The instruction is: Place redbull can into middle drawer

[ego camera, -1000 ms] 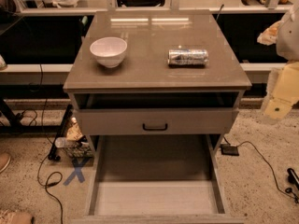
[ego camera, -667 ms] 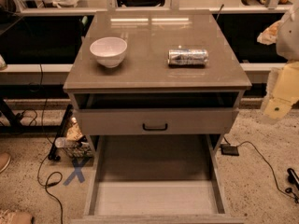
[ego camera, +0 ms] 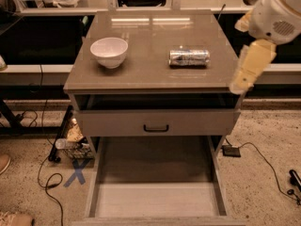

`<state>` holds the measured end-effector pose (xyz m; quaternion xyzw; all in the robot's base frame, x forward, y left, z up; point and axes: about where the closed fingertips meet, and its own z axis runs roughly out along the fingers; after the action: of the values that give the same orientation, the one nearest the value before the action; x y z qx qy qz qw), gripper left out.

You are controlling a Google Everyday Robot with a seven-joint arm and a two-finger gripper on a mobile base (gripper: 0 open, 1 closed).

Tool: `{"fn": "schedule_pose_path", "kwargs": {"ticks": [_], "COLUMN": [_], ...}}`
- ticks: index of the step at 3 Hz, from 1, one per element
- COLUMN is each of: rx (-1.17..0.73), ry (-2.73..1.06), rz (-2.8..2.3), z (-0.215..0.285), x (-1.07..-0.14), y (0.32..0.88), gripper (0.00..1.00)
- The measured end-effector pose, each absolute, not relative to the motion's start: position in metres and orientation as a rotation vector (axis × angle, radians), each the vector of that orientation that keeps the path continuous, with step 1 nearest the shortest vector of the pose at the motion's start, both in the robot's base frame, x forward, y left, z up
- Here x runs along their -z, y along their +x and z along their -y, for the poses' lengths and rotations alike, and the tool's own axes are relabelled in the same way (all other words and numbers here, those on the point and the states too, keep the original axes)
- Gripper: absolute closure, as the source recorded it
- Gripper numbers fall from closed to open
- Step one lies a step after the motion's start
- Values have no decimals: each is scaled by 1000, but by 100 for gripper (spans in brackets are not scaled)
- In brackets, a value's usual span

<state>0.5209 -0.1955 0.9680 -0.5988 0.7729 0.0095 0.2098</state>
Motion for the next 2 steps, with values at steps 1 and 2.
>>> {"fn": "schedule_pose_path", "kwargs": {"ticks": [1,2], "rx": [-105,-105], "ry": [-1541,-1541], "rz": [-2117,-2117], "z": [182,182], "x": [-963,-963], "y": [569,569], "gripper": [0,0]}}
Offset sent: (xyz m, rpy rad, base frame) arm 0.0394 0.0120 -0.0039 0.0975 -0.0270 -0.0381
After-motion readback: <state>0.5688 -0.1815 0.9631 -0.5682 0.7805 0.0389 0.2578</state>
